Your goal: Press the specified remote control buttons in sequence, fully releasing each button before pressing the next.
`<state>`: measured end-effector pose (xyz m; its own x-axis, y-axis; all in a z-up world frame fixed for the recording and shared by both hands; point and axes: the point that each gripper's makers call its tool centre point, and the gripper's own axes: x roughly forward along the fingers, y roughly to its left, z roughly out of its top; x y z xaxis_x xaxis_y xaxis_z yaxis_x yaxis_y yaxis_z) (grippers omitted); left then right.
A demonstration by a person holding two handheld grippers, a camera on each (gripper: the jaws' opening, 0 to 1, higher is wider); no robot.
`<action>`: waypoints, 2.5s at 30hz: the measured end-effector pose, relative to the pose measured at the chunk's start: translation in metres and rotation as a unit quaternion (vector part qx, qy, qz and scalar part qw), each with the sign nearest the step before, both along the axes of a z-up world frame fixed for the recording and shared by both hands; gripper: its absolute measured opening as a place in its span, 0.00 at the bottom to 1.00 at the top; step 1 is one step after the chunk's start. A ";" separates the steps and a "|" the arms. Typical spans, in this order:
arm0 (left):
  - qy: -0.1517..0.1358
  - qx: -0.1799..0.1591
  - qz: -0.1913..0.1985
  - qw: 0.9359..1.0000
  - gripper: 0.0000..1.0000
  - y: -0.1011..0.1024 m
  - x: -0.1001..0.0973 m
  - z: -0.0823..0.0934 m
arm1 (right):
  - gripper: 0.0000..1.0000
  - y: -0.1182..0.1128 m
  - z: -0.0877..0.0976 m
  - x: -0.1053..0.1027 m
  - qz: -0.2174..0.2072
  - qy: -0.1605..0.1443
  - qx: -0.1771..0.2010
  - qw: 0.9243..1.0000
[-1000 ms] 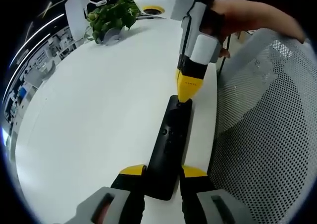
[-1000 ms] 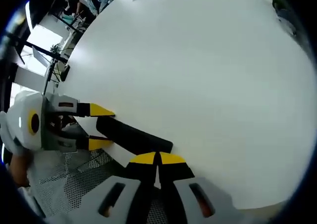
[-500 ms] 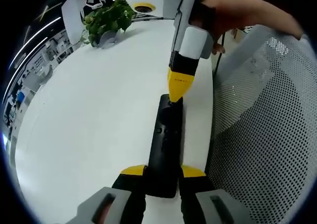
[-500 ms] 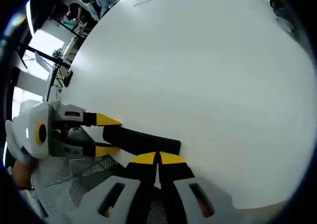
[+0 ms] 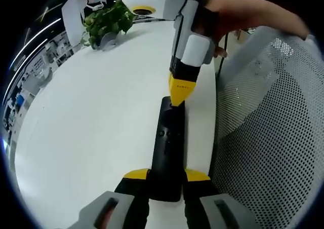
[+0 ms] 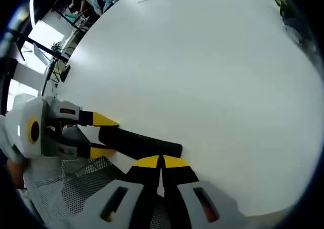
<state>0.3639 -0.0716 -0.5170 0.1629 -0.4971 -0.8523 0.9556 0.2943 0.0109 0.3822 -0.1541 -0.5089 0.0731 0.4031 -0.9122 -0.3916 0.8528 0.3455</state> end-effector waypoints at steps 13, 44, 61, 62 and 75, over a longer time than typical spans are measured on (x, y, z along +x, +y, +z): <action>0.001 0.001 0.000 1.000 0.25 0.000 0.000 0.000 | 0.00 0.000 -0.002 0.000 0.015 -0.010 -0.006 1.000; 0.001 -0.006 0.008 1.000 0.25 -0.001 0.000 0.000 | 0.00 -0.004 0.003 0.003 -0.023 -0.004 0.003 1.000; 0.001 -0.002 0.005 1.000 0.25 -0.002 0.000 -0.001 | 0.00 0.000 -0.002 0.002 0.010 -0.012 -0.017 1.000; 0.001 -0.002 0.005 1.000 0.25 -0.002 0.000 -0.001 | 0.00 -0.001 -0.003 0.002 0.009 -0.012 -0.018 1.000; 0.000 -0.002 0.005 1.000 0.25 -0.002 0.000 0.000 | 0.00 0.001 -0.004 0.004 0.005 -0.012 -0.039 0.999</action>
<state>0.3638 -0.0740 -0.5175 0.1683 -0.4989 -0.8502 0.9525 0.3042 0.0100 0.3867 -0.1534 -0.5134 0.0918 0.3325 -0.9386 -0.4076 0.8726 0.2692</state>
